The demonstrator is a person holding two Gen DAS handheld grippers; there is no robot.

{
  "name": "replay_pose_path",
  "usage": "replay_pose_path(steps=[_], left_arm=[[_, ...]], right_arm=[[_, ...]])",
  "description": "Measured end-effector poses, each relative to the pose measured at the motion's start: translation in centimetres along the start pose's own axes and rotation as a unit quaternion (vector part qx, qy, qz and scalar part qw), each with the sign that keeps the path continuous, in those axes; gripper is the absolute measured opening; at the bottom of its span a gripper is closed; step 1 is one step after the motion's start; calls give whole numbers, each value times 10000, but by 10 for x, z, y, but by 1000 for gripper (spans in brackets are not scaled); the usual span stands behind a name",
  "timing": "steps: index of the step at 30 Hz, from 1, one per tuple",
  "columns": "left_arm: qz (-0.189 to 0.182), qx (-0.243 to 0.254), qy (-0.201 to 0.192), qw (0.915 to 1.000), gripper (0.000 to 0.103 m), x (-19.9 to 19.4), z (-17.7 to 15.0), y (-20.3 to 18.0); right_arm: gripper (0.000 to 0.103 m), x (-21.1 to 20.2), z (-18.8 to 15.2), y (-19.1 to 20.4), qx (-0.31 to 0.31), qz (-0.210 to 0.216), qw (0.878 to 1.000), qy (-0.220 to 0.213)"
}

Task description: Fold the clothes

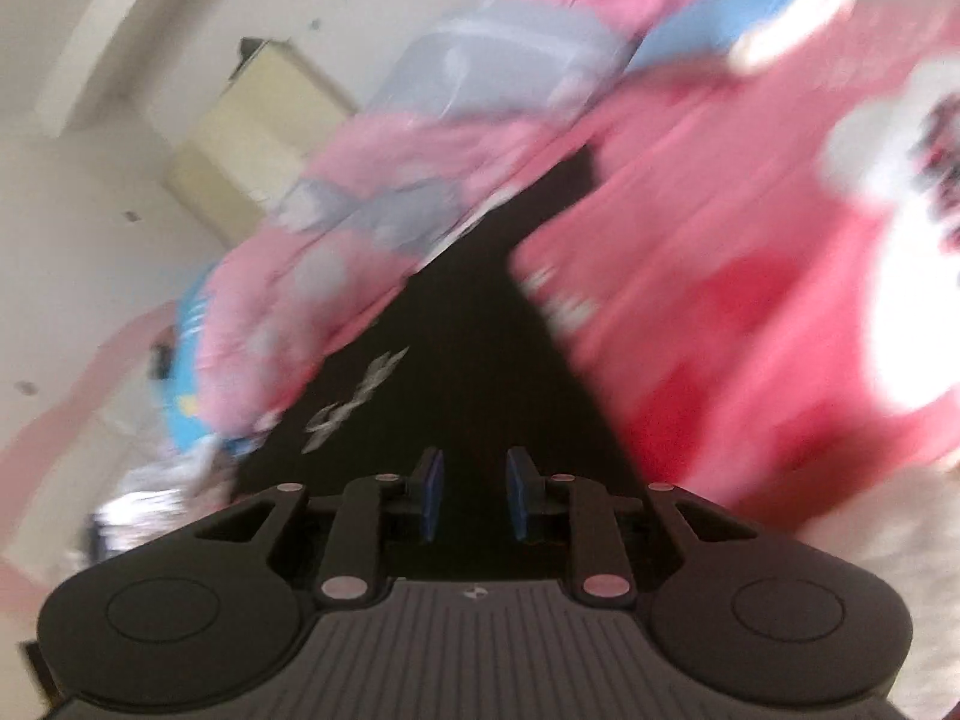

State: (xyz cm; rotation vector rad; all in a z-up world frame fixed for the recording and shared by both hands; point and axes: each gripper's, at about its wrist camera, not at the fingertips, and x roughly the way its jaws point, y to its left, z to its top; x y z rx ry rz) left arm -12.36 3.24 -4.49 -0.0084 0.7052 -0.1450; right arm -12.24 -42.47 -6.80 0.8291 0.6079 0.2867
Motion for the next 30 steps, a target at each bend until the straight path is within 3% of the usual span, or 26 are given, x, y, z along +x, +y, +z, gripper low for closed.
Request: replay_pose_path(steps=[1,3,8,11,13,17,20,23,26,28,30], left_arm=[[-38,27,-26,10000,40,-1,-1,-2],[-63,38,43,10000,40,4,-4,-3],[-131,-97,406,9990,40,18,-13,3],[-158,-14,466,9988,40,19,-17,1],[-181,65,481,9987,40,17,-19,0],[-206,123,501,9985,40,15,-23,-1],[-174,-37,571,9982,41,14,-27,2],[-72,-204,636,9977,41,10,-32,7],[118,-340,640,9973,41,1,-35,18],[261,-451,603,9968,41,-7,-32,27],[402,-564,551,9961,40,-16,-28,37]], right_arm=[[24,10,0,-4,229,232,9993,174],[24,24,-4,-12,362,138,9983,435],[23,11,-8,-35,536,-445,9956,626],[26,-11,-8,-35,320,-1106,9921,497],[26,-23,-9,-32,339,-1035,9932,419],[29,-21,-13,-4,37,-232,9988,437],[34,14,-17,20,-301,497,9940,928],[35,55,-26,37,-576,1006,9804,1592],[37,86,-35,39,-672,889,9744,1951],[36,101,-39,31,-665,363,9728,2191],[36,100,-43,24,-541,301,9704,2334]])
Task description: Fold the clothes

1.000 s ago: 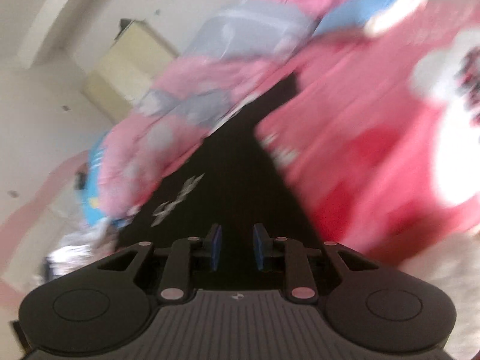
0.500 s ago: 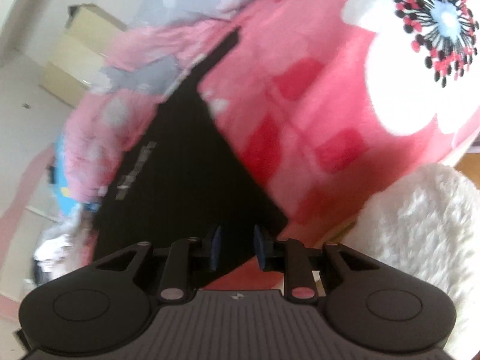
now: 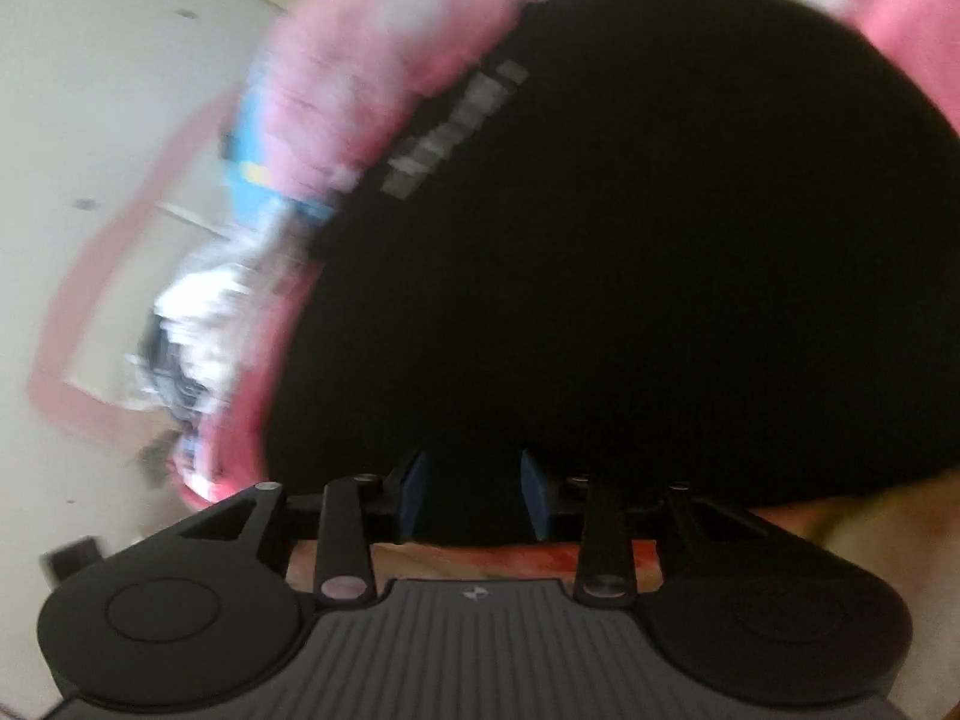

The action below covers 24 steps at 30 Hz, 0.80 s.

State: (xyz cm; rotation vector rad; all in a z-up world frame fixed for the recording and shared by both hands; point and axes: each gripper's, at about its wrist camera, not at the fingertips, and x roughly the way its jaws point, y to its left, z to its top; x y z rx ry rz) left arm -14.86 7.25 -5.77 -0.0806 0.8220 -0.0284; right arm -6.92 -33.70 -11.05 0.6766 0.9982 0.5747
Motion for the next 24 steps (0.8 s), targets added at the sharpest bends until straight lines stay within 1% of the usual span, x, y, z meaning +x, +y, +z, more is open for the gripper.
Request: replay_pose_path(steps=[1,4,6,8,11,14,16,20,24], left_arm=[[35,-50,-36,10000,41,-4,5,4],[9,-135,-202,9997,41,-11,26,12],[-80,-114,-372,9992,41,-13,45,11],[-247,-131,-584,9979,41,-15,67,6],[-559,-122,-1019,9931,41,-16,106,-1],[-616,-89,-1364,9887,41,-9,140,-7],[-610,-66,-1508,9867,42,7,164,-8],[-491,6,-1501,9875,42,54,203,-6],[-212,-35,-1363,9904,42,112,230,4]], right_arm=[[37,-4,-3,2,-36,4,10000,-9],[39,-23,-15,17,-331,-205,9992,-80],[39,-31,-13,26,-344,-182,9991,-183],[39,-39,-6,33,-365,-143,9985,-378],[39,-54,15,58,-573,-142,9953,-763],[39,-68,48,76,-913,-64,9892,-1141],[39,-74,74,91,-1149,-72,9833,-1411],[39,-68,131,109,-1403,-73,9746,-1744],[38,-28,188,125,-1643,-83,9717,-1698]])
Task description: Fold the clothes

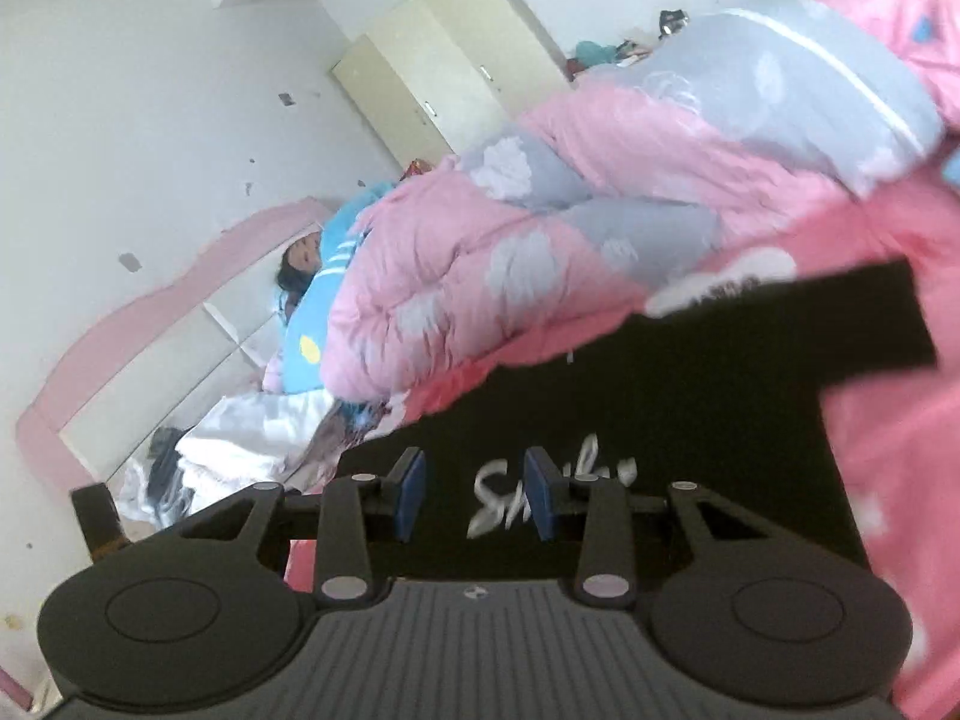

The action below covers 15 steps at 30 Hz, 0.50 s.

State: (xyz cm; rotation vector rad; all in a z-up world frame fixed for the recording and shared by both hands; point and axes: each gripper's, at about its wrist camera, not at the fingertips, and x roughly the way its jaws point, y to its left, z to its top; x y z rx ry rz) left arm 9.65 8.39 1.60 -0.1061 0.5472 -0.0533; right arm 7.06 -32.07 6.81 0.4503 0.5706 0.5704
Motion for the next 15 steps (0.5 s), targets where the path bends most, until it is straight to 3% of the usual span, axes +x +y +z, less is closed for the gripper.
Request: replay_pose_path(steps=[7,11,15], left_arm=[[675,-346,162,9970,42,91,4,53],[1221,-259,-16,9922,42,111,-2,77],[912,-971,256,9908,42,122,-5,108]], right_arm=[[33,150,46,19,-611,89,9964,577],[33,245,48,37,-1052,-73,9911,819],[29,334,38,56,-1588,-286,9803,1138]])
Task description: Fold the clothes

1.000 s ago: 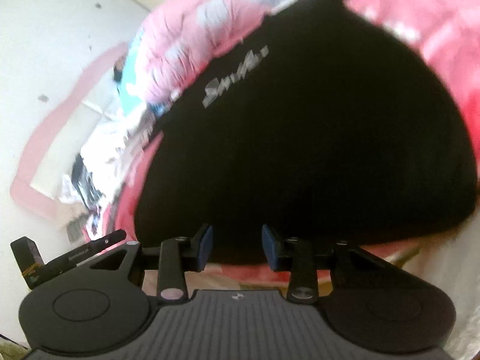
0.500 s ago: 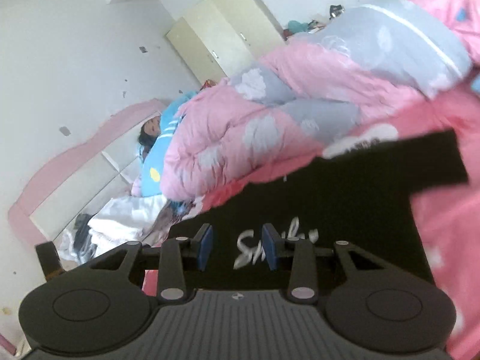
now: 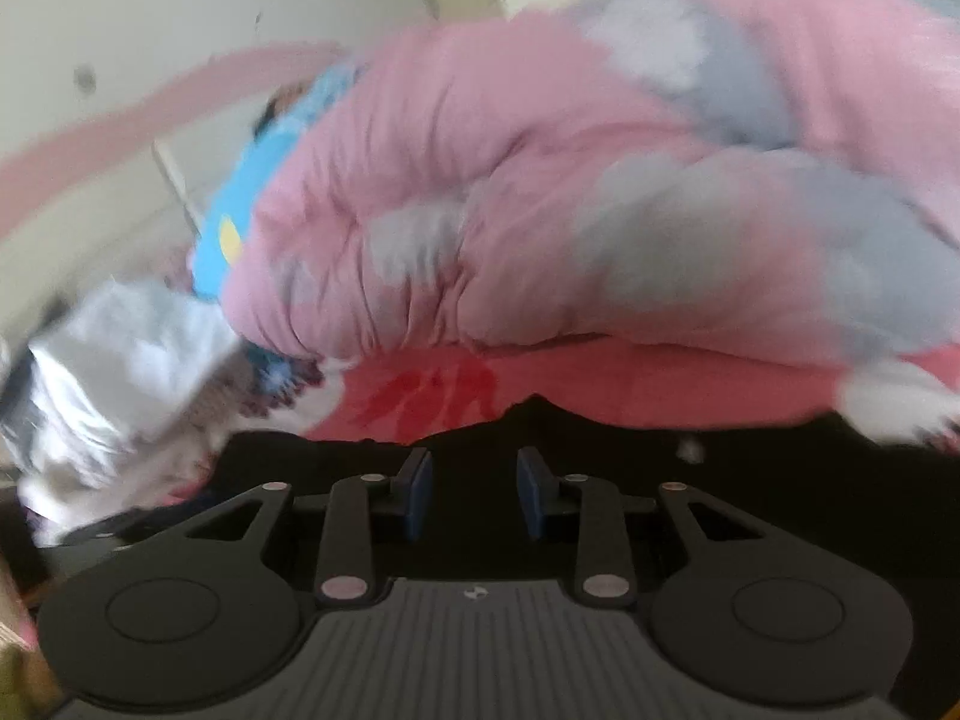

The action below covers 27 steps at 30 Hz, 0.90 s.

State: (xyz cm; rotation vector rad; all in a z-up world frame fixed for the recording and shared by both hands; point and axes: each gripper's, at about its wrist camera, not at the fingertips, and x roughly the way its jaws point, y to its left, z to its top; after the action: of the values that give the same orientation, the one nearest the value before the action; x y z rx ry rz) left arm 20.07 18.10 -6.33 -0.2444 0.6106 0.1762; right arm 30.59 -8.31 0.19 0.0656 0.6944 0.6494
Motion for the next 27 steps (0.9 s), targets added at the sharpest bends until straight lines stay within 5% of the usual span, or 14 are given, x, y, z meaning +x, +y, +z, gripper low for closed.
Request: replay_pose_path(steps=[7,9,13,17,20,24,27], left_arm=[[59,-92,6,9999,42,-2,-4,3],[75,-98,18,9999,42,0,-3,3],[55,-219,39,9997,42,0,-3,9],[75,-257,63,9996,42,2,-2,10],[184,-165,51,9997,42,2,-3,5],[224,-119,4,9997,42,0,-5,5],[134,-254,36,9996,42,0,-5,10]], right_arm=[[16,106,8,9,-737,-551,9949,410],[2,126,7,-2,-753,-861,9927,390],[5,132,21,-10,-605,-1387,9881,283],[5,103,26,10,-608,-669,9957,217],[5,111,16,41,-928,34,9934,678],[2,166,5,55,-1272,-383,9866,943],[4,177,27,46,-681,-682,9920,818]])
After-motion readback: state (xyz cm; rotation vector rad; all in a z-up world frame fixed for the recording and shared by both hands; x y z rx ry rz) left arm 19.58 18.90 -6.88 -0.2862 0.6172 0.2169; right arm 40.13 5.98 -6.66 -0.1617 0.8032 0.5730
